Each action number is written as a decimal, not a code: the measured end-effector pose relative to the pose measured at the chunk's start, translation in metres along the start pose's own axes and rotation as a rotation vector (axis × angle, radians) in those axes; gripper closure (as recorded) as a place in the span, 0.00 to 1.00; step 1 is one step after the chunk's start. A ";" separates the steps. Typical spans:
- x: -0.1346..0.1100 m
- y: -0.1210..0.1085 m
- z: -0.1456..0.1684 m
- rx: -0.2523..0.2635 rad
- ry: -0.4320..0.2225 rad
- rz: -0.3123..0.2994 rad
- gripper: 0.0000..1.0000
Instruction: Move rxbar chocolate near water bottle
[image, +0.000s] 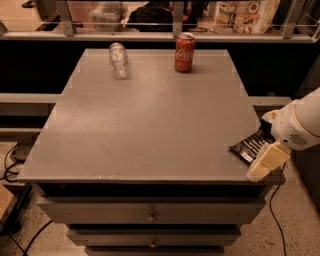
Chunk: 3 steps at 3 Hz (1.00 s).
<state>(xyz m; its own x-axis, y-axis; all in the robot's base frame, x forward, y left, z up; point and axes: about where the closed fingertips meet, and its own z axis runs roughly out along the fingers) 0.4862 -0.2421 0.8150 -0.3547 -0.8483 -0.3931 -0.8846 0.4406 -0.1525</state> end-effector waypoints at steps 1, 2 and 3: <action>-0.002 0.002 0.003 -0.009 -0.004 0.007 0.19; -0.008 0.003 0.001 -0.010 -0.001 -0.012 0.42; -0.010 0.003 -0.003 -0.010 -0.001 -0.013 0.65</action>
Offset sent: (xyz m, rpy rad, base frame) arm 0.0015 0.0126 0.0070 -0.0100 -0.0008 0.0357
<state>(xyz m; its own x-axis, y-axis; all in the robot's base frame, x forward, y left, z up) 0.4867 -0.2336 0.8207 -0.3428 -0.8537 -0.3921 -0.8923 0.4264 -0.1484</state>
